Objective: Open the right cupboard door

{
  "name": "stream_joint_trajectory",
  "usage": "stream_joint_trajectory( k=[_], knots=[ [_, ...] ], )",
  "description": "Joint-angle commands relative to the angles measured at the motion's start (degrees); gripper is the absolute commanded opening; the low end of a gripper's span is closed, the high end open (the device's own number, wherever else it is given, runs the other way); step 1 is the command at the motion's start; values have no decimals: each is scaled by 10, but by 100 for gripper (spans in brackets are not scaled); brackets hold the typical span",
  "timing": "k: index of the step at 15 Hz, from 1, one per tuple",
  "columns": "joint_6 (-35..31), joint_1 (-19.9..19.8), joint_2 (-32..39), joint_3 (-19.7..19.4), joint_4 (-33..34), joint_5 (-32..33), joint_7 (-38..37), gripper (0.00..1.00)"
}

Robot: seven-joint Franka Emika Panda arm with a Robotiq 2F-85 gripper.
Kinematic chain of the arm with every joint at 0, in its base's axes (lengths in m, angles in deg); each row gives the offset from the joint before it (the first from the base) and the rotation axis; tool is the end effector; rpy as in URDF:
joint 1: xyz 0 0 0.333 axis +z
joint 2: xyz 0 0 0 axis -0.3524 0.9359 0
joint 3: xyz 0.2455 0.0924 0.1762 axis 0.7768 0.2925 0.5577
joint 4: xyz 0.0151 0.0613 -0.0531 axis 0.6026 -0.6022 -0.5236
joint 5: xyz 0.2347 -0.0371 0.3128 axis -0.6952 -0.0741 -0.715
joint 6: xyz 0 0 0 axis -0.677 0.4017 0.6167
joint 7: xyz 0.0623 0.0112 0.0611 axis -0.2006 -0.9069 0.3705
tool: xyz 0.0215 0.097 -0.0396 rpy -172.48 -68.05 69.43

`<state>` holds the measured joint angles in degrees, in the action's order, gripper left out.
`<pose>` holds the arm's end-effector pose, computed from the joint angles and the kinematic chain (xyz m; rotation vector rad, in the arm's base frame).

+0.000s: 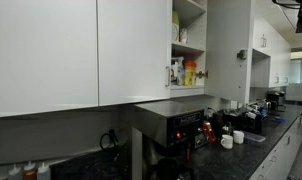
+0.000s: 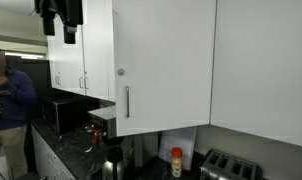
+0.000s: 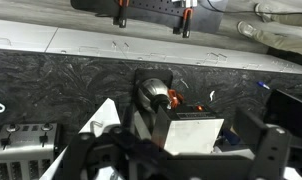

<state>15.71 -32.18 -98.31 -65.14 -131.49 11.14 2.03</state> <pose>0.2001 -0.2391 0.6735 -2.7996 -0.2599 -0.1798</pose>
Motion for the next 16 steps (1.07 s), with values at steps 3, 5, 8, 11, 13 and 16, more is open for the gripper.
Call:
stream_joint_trajectory(
  k=[3, 5, 8, 11, 13, 16],
  knots=[
    [21, 22, -77, 61, -76, 30, -52, 100],
    [30, 40, -92, 82, -93, 32, -67, 100],
    [38, 74, -98, 103, -112, 30, -84, 100],
    [29, 108, -86, 125, -132, 30, -100, 100],
    [-9, 119, -79, 145, -153, 39, -127, 100],
    [-64, 131, -59, 169, -173, 50, -169, 100]
  ],
)
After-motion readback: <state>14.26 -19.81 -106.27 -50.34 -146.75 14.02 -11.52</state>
